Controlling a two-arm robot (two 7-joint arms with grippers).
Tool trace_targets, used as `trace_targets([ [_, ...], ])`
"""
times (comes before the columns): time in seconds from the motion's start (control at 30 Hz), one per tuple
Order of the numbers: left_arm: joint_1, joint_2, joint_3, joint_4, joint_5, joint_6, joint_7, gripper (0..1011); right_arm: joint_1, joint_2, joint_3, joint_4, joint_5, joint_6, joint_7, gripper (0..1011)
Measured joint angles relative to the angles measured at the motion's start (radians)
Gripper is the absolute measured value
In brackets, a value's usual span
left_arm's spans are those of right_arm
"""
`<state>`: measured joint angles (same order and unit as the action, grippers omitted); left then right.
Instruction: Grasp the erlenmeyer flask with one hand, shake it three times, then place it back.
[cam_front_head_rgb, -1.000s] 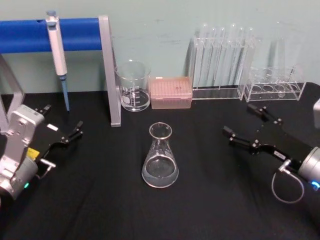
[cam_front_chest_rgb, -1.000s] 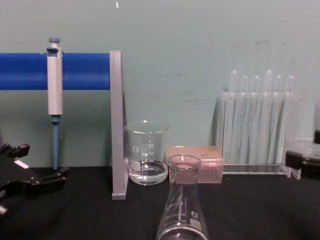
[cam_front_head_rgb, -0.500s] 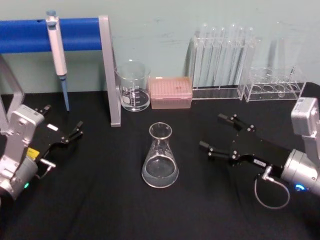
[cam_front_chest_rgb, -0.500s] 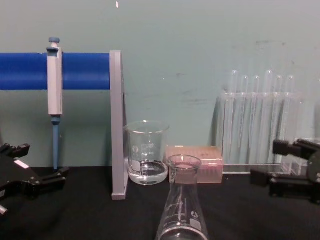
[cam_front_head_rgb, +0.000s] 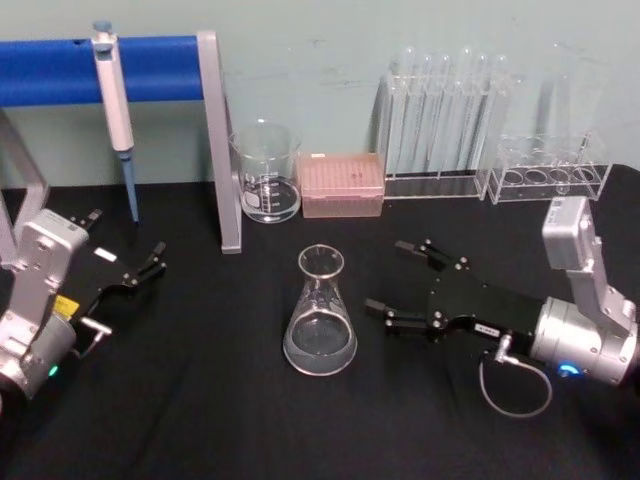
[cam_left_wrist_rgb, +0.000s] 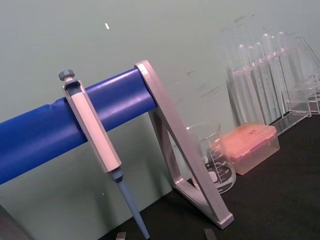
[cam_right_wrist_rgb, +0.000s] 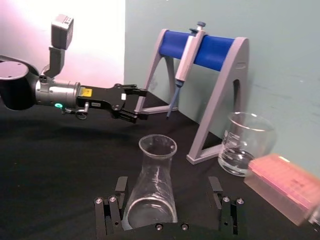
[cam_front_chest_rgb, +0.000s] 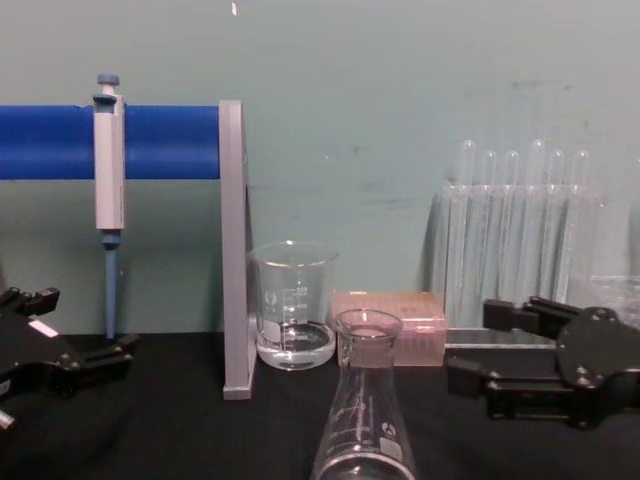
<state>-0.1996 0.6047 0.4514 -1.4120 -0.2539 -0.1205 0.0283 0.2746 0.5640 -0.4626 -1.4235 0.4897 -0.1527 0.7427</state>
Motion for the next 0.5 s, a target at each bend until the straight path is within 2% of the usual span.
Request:
trace_targets([
  [0.5, 0.0, 0.0, 0.0, 0.0, 0.0, 0.0, 0.0, 1001, 0.098, -0.052, -0.073, 0.106, 0.002, 0.002, 0.063, 1000],
])
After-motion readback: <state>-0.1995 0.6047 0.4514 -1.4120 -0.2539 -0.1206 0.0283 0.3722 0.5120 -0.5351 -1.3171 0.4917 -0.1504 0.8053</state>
